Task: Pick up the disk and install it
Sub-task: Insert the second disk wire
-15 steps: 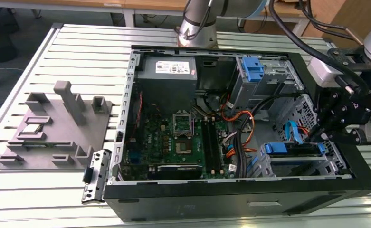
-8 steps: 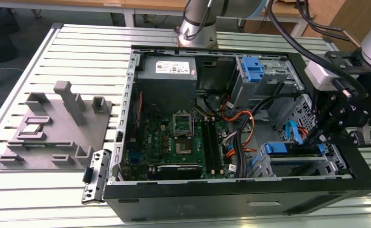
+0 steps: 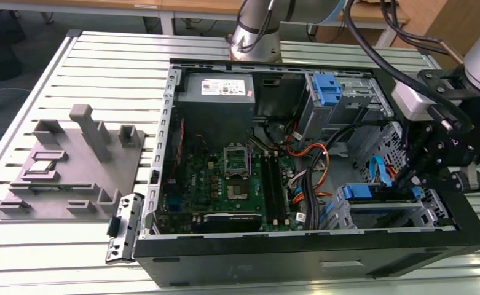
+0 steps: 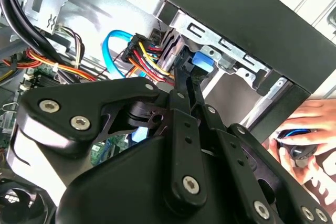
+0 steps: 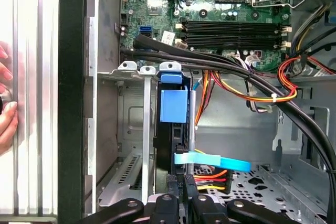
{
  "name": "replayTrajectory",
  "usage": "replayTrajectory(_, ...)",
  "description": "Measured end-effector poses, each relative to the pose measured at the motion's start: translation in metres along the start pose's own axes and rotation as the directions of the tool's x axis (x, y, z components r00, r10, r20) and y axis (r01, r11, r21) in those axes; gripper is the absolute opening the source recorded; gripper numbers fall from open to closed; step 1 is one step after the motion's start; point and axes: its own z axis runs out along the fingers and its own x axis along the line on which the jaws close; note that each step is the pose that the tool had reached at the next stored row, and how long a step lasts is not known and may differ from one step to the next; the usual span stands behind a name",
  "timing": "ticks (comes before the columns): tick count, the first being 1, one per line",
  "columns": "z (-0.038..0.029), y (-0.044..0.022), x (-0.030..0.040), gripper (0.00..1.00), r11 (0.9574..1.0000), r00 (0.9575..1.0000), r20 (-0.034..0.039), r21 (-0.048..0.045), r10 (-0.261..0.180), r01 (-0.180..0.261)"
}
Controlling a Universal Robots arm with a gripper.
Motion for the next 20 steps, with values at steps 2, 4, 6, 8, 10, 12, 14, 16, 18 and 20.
replayTrajectory(2,0.0005,0.0001,0.0000,0.16,1.0000,1.0000,-0.0002,0.0003,0.000,0.000)
replayTrajectory(4,0.0008,0.0003,-0.0001,0.16,1.0000,1.0000,-0.0001,0.0004,0.000,0.000)
replayTrajectory(6,0.0009,0.0007,-0.0001,0.16,1.0000,1.0000,-0.0001,0.0004,0.000,0.000)
replayTrajectory(8,0.0010,0.0012,-0.0002,0.16,1.0000,1.0000,0.0001,0.0005,0.000,0.000)
replayTrajectory(10,0.0012,0.0013,-0.0006,0.16,1.0000,1.0000,0.0000,0.0005,0.000,0.000)
replayTrajectory(12,0.0013,0.0014,-0.0006,0.16,1.0000,1.0000,-0.0001,0.0005,0.000,0.000)
replayTrajectory(14,0.0022,0.0015,-0.0007,0.16,1.0000,1.0000,0.0000,0.0005,0.000,0.000)
replayTrajectory(16,0.0034,0.0016,-0.0007,0.16,1.0000,1.0000,-0.0002,0.0005,0.000,0.000)
replayTrajectory(18,0.0039,0.0016,-0.0007,0.16,1.0000,1.0000,-0.0004,0.0005,0.000,0.000)
replayTrajectory(20,0.0044,0.0016,-0.0007,0.16,1.0000,1.0000,-0.0002,0.0005,0.000,0.000)
